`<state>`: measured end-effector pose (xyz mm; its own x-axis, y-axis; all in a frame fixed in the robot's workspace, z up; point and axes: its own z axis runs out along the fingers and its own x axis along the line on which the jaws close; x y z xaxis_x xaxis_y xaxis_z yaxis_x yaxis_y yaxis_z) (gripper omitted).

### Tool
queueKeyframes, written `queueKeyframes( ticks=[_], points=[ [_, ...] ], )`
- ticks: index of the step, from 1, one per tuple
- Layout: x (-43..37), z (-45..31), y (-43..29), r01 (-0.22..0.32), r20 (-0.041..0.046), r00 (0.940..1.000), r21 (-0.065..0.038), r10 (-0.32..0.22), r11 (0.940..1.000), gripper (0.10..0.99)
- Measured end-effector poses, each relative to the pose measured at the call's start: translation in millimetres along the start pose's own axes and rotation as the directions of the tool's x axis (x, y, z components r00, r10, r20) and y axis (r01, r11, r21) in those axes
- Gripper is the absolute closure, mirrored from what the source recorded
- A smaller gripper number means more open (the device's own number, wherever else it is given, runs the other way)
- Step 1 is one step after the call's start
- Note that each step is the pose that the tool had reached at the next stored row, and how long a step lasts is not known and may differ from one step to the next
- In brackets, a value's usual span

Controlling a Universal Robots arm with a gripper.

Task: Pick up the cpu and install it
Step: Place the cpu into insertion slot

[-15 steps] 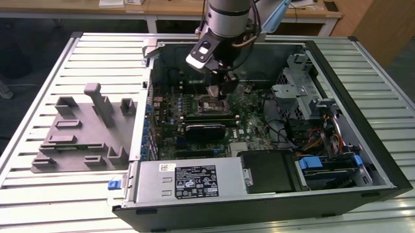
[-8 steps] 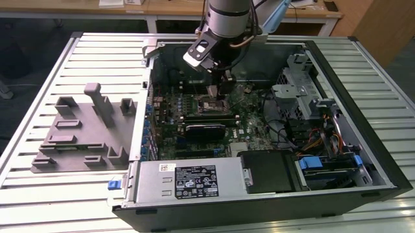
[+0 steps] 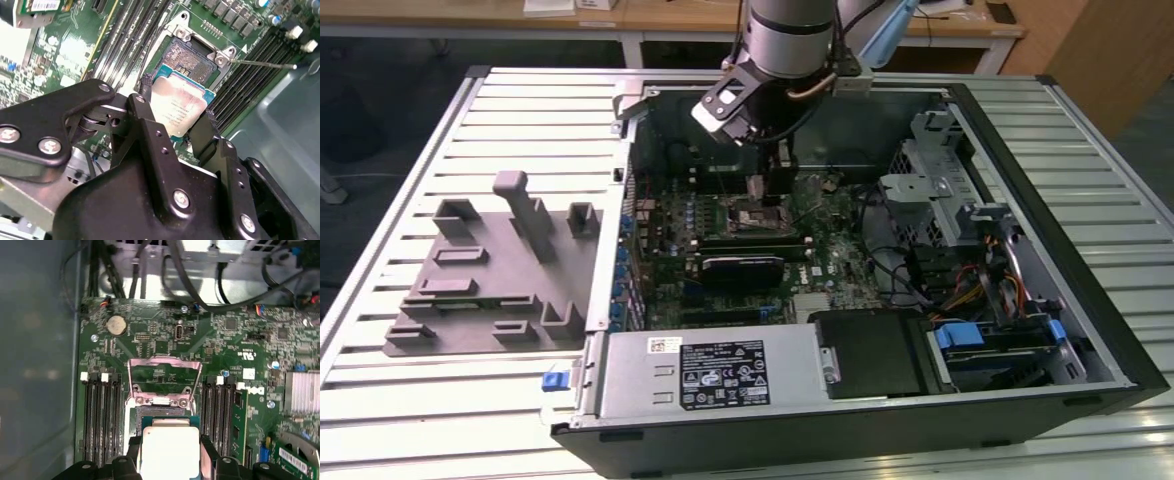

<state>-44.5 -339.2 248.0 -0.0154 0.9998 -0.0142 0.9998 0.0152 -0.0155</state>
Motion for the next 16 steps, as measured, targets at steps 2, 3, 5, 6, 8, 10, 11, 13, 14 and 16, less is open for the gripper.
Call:
queueKeyframes(
  ticks=[2,3,5,6,8,10,11,13,14,16],
  points=[
    [0.0,0.0,0.0,-0.012,-0.0001,0.9999,0.0,0.012,0.9999,0.545],
    [0.0,0.0,0.0,-0.012,-0.0002,0.9999,0.0,0.012,0.9999,0.545],
    [0.0,0.3,0.0,-0.013,-0.0011,0.9999,0.0,0.013,0.9999,0.545],
    [0.0,1.0,0.1,-0.012,-0.0044,0.9999,0.0,0.012,0.9999,0.545],
    [0.0,2.7,0.1,-0.012,-0.0125,0.9999,0.0,0.012,0.9999,0.545],
    [-0.5,4.8,0.1,-0.01,-0.0203,0.9997,-0.001,0.01,1.0,0.545],
    [-0.8,5.7,0.1,-0.009,-0.0235,0.9997,-0.001,0.009,1.0,0.545],
    [-1.9,7.5,0.1,-0.008,-0.029,0.9996,-0.003,0.008,1.0,0.545],
    [-2.7,8.3,0.1,-0.007,-0.0315,0.9995,-0.004,0.007,1.0,0.545],
    [-17.7,17.9,0.0,0.002,-0.0549,0.9985,-0.03,-0.003,0.9995,0.545]
  ],
)
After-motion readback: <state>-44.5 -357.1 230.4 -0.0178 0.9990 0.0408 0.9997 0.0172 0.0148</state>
